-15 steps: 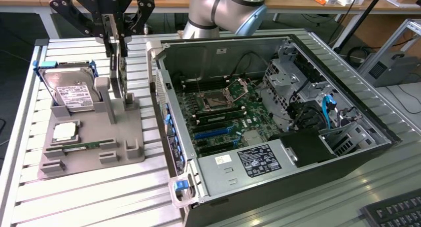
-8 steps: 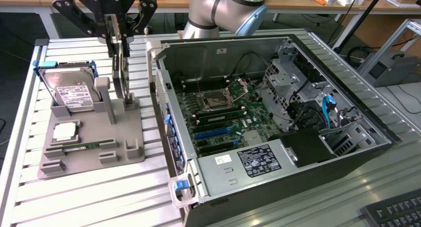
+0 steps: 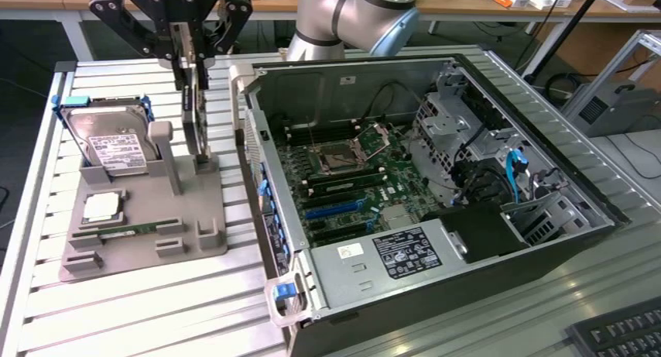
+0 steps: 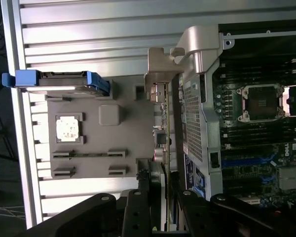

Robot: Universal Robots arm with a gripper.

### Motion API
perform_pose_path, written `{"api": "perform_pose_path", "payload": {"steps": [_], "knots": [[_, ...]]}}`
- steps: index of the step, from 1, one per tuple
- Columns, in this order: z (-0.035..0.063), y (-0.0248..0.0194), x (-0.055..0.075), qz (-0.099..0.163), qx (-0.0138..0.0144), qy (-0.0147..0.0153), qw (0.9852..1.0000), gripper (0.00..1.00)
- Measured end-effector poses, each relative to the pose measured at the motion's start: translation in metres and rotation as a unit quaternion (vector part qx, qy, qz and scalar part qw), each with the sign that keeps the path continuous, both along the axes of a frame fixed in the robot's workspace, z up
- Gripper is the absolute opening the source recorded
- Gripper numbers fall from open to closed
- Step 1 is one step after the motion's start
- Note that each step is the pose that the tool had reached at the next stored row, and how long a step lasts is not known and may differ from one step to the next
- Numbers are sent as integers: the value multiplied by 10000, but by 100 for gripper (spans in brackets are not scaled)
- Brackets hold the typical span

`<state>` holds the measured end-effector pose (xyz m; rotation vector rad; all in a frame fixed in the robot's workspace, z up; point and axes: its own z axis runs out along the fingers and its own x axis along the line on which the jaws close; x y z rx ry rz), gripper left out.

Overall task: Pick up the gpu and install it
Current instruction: 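Pick up the gpu and move the gpu toward the slot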

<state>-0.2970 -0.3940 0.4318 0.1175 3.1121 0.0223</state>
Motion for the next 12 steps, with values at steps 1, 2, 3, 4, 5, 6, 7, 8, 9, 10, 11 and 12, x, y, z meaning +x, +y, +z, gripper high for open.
{"api": "perform_pose_path", "payload": {"steps": [1, 2, 3, 4, 5, 6, 7, 8, 9, 10, 11, 12], "knots": [[0, 0, 4, 0, -2, 0, 10000, 27], [0, 0, 6, 0, -3, 0, 10000, 27], [0, -1, 9, 0, -3, 0, 10000, 27], [0, 0, 11, 0, -3, 0, 10000, 27], [0, -1, 13, 0, -3, 0, 10000, 27], [0, 0, 18, 0, -6, 0, 10000, 27], [0, 0, 19, 0, -8, 0, 10000, 27], [0, -1, 20, 0, -11, 0, 10000, 27], [-1, -1, 21, 0, -15, 0, 10000, 27], [-1, 0, 24, 0, -24, 0, 10000, 27], [0, 0, 27, 0, -33, 0, 10000, 27], [-1, 0, 29, 0, -41, 0, 10000, 27]]}}
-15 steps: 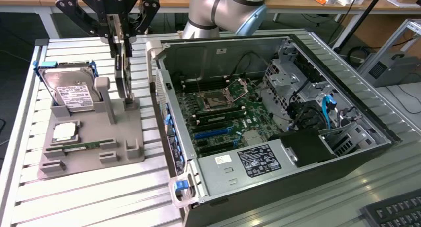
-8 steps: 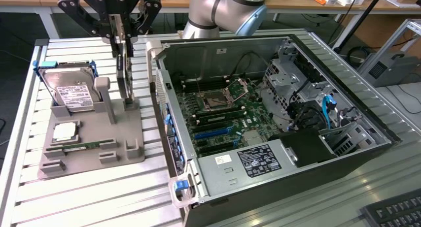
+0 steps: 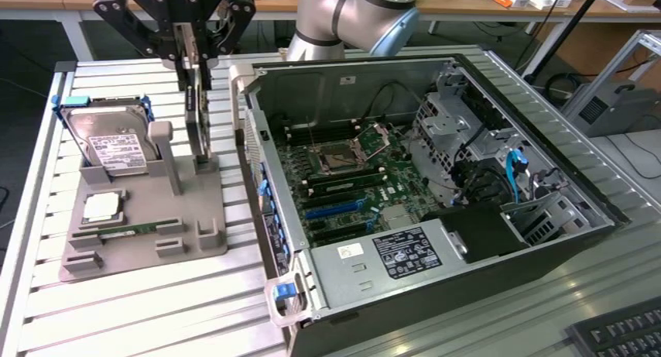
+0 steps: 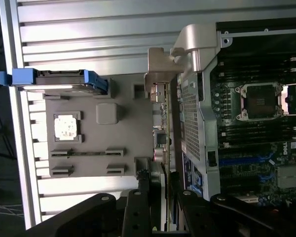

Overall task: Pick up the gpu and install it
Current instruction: 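Pick up the gpu and move the gpu toward the slot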

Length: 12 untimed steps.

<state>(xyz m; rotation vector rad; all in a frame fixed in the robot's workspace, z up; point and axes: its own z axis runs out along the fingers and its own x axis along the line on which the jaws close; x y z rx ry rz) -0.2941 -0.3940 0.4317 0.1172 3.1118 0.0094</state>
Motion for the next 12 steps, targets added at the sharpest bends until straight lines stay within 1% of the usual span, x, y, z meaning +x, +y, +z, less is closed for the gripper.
{"api": "perform_pose_path", "payload": {"steps": [3, 8, 10, 12], "knots": [[0, 0, 8, 0, -24, 0, 10000, 27], [0, 0, 23, 0, -44, 0, 10000, 27], [0, 0, 31, 0, -61, 0, 10000, 27], [0, 0, 34, 0, -63, 0, 10000, 27]]}}
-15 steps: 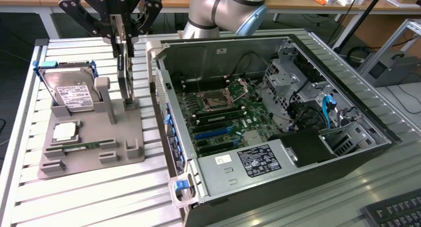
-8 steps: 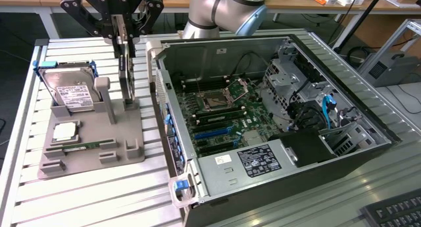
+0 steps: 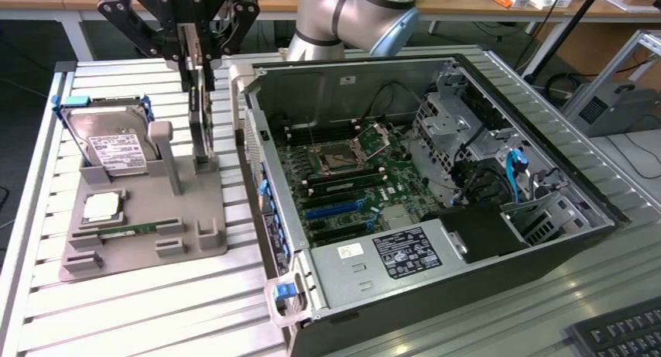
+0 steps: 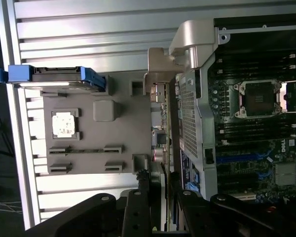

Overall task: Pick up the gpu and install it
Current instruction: 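Pick up the gpu and move the gpu toward the slot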

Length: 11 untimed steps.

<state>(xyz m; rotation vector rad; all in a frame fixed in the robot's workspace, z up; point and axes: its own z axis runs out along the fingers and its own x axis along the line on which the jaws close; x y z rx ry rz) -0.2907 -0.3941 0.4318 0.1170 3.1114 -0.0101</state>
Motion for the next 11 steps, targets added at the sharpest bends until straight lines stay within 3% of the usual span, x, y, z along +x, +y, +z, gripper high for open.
{"api": "perform_pose_path", "payload": {"steps": [11], "knots": [[0, 0, 25, 0, 0, 0, 10000, 27]]}}
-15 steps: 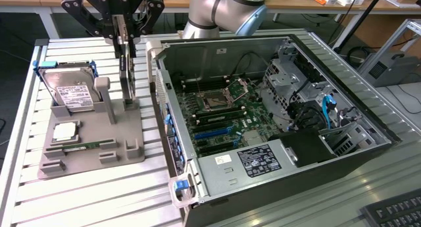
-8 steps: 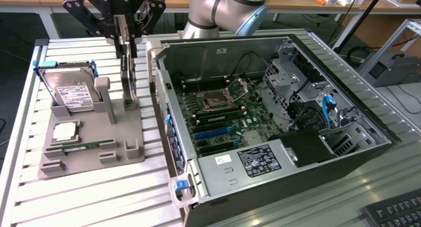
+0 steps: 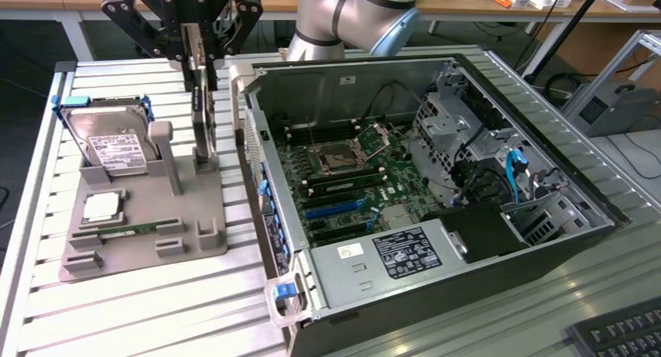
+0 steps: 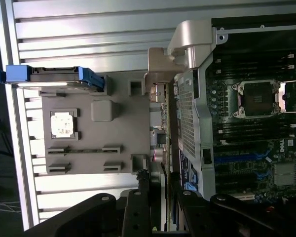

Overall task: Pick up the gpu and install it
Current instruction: 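Pick up the gpu and move the gpu toward the slot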

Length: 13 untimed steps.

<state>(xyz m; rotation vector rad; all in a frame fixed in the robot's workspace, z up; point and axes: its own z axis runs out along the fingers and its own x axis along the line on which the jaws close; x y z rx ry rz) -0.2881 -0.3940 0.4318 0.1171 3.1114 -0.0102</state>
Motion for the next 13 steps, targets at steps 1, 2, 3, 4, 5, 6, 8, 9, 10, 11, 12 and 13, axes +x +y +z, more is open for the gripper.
{"api": "perform_pose_path", "payload": {"steps": [1, 2, 3, 4, 5, 6, 8, 9, 10, 11, 12, 13], "knots": [[0, 0, 4, 0, 0, 0, 10000, 27], [0, 0, 8, 1, 0, 0, 10000, 27], [0, 0, 12, 1, 0, 0, 10000, 27], [0, 0, 16, 1, 0, 0, 10000, 27], [0, 0, 19, 0, 0, 0, 10000, 27], [0, 0, 24, 0, 0, 0, 10000, 27], [1, 0, 32, 1, -1, 0, 10000, 27], [0, 0, 36, 0, 0, 0, 10000, 27], [0, 0, 38, 0, 0, 0, 10000, 27], [0, 0, 40, 0, 0, 0, 10000, 27], [0, 0, 43, 0, 0, 0, 10000, 27], [0, 0, 45, 0, 0, 0, 10000, 27]]}}
